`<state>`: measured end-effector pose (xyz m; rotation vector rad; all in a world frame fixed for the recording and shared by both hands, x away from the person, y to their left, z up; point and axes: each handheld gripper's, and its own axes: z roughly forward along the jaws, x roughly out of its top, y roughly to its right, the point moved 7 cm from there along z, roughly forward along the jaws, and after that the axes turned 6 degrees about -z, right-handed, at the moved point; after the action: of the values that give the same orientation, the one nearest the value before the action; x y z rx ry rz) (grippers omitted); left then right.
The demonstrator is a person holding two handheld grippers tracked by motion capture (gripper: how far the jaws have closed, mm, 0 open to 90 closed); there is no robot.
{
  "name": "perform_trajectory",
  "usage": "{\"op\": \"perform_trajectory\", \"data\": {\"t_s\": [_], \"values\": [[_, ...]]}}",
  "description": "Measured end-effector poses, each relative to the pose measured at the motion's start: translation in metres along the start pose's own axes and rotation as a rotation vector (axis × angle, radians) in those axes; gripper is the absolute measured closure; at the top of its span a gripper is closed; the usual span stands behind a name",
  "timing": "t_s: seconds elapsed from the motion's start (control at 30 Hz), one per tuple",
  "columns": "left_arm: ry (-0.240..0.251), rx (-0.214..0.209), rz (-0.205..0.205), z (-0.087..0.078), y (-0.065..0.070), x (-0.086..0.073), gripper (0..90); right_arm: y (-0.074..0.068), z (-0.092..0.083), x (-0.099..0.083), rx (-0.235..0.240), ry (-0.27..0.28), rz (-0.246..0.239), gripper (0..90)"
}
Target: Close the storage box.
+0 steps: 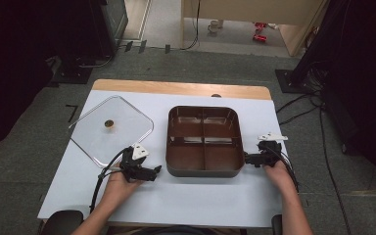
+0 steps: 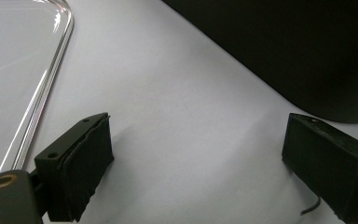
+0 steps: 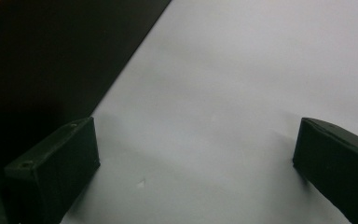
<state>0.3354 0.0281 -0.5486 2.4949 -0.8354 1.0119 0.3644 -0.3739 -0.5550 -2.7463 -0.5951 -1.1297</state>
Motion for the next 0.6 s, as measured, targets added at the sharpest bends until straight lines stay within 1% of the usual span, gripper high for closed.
{"op": "perform_trajectory", "data": {"t_s": [0.5,0.6], "values": [[-0.004,-0.001,-0.002,-0.0001,-0.0001,0.0001,8.4,0.0001,0.0000,-0.0001,0.000,0.000,-0.001,0.0],[-0.012,0.000,-0.001,0.0000,0.0000,0.0007,8.6,0.0001,0.0000,0.0000,0.000,0.000,-0.001,0.0]]}}
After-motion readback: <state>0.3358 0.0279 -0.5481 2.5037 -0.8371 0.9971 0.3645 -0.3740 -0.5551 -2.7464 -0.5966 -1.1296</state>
